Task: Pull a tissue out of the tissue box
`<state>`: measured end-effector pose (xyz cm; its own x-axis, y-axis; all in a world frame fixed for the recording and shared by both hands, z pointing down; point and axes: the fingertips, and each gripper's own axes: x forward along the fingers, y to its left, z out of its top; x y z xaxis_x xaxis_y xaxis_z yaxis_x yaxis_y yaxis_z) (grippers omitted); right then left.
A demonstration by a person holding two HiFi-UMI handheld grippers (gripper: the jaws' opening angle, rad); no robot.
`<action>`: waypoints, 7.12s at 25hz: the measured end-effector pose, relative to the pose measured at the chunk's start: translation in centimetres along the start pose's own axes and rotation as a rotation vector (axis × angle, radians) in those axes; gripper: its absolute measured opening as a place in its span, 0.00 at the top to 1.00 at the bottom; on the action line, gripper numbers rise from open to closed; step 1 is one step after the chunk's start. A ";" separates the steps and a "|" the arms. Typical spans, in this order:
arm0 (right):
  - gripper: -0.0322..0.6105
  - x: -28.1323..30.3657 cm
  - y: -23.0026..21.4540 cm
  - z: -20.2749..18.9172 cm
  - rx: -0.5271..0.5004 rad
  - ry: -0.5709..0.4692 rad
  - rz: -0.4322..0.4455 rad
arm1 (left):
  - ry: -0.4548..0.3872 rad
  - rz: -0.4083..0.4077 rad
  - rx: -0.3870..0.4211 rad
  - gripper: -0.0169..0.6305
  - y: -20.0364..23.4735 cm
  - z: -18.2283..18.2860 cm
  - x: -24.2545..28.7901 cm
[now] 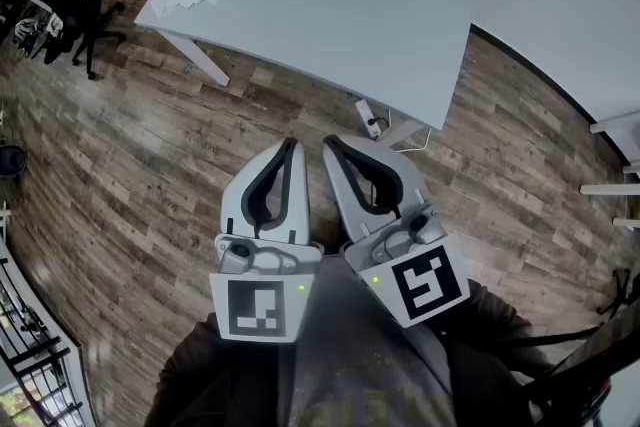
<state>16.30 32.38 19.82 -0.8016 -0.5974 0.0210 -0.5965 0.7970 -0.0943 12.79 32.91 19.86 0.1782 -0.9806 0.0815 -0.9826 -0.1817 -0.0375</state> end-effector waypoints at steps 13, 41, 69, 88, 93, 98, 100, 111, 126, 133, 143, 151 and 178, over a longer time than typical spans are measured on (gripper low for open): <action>0.95 1.5 -1.6 0.4 0.048 -0.043 0.031 | 0.044 0.029 0.035 0.98 0.2 -0.5 0.6; 0.95 28.5 -4.9 2.3 -0.047 -0.041 -0.320 | -0.001 -0.323 -0.020 0.98 24.4 -1.3 16.6; 0.95 33.6 -26.6 1.6 0.041 -0.077 -0.384 | -0.024 -0.312 0.094 0.98 21.0 2.4 41.3; 0.95 41.0 -38.3 -4.5 0.077 0.057 -0.521 | 0.140 -0.461 -0.001 0.98 22.2 -6.1 55.4; 0.95 42.7 -42.4 -7.6 0.136 0.077 -0.530 | 0.225 -0.489 -0.030 0.98 22.0 -10.5 58.7; 0.86 44.4 -45.1 -11.4 0.165 0.149 -0.498 | 0.276 -0.516 -0.043 0.98 22.0 -13.6 61.3; 0.81 45.1 -45.8 -13.0 0.173 0.194 -0.484 | 0.300 -0.527 -0.045 0.98 22.0 -14.9 62.1; 0.72 47.2 -48.9 -16.7 0.069 0.254 -0.418 | 0.365 -0.527 -0.086 0.98 22.6 -19.1 64.9; 0.95 48.3 -47.3 -12.3 -0.004 0.198 -0.356 | 0.384 -0.538 -0.109 0.98 21.8 -20.8 65.9; 0.95 47.9 -45.4 -7.5 0.001 0.145 -0.347 | 0.338 -0.518 -0.126 0.98 22.2 -17.9 64.7; 0.95 45.8 -39.8 -0.8 -0.117 0.068 -0.340 | 0.211 -0.445 -0.143 0.98 24.1 -10.3 58.8; 0.95 45.3 -33.0 -0.1 -0.136 0.116 -0.266 | 0.183 -0.307 -0.136 0.98 28.3 -6.1 49.0; 0.95 71.5 -16.3 -6.2 -0.146 0.131 -0.118 | 0.158 -0.037 -0.163 0.98 59.6 -7.2 40.0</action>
<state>-31.51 -22.77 29.05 -0.7184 -0.6786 0.1529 -0.6785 0.7321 0.0610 -38.99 -16.60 28.09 0.2166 -0.9475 0.2351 -0.9732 -0.1905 0.1288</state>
